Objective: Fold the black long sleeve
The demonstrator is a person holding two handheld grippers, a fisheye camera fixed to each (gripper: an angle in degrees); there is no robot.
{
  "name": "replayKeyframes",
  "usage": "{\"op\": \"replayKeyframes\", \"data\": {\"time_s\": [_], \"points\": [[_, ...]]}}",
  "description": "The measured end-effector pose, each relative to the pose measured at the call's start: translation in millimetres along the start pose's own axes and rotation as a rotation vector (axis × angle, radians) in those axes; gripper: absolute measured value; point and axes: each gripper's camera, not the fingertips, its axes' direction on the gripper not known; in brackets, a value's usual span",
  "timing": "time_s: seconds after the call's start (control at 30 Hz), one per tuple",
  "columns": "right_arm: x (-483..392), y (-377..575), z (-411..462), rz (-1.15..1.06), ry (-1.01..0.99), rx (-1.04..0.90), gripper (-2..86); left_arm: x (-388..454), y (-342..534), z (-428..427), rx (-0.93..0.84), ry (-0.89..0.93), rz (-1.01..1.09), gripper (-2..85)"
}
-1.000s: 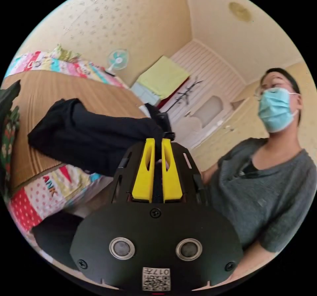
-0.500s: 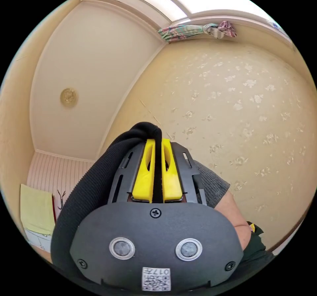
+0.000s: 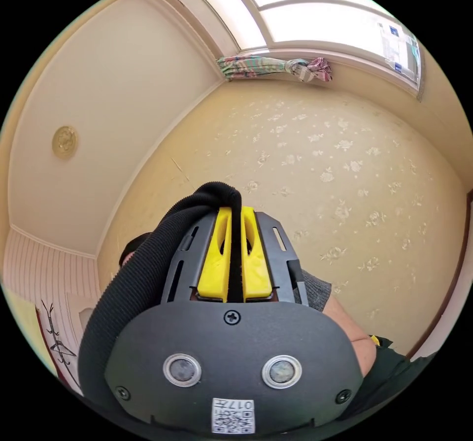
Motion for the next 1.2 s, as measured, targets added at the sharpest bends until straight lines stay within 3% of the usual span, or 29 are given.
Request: {"op": "replayKeyframes", "data": {"time_s": [0.2,0.4,0.57,0.7,0.83,1.07,1.2], "points": [[-48.0,-24.5,-51.7,-0.098,0.030,0.136,6.9,5.1,-3.3,12.5,0.076,0.007,0.003,2.2],[-117.4,-5.8,-33.2,-0.229,-0.098,0.019,13.1,-22.3,11.8,36.5,0.095,0.027,-0.049,1.9],[-141.7,15.3,-17.3,-0.156,-0.153,0.046,11.1,-52.9,29.2,56.7,0.089,0.040,-0.075,2.1],[-140.3,33.5,-38.1,-0.081,-0.318,0.230,12.5,-78.2,41.8,65.5,0.111,0.063,-0.093,2.2],[-165.7,21.9,-32.6,-0.149,-0.400,0.193,12.8,-107.0,63.6,76.1,0.082,0.042,-0.096,2.2],[-193.2,-24.5,9.0,-0.098,-0.126,0.081,3.6,-188.1,119.7,47.1,0.153,-0.029,-0.177,1.9],[-184.6,-68.3,-45.9,0.020,0.205,0.270,2.5,-222.5,137.5,22.5,0.114,-0.221,-0.317,1.8]]}}
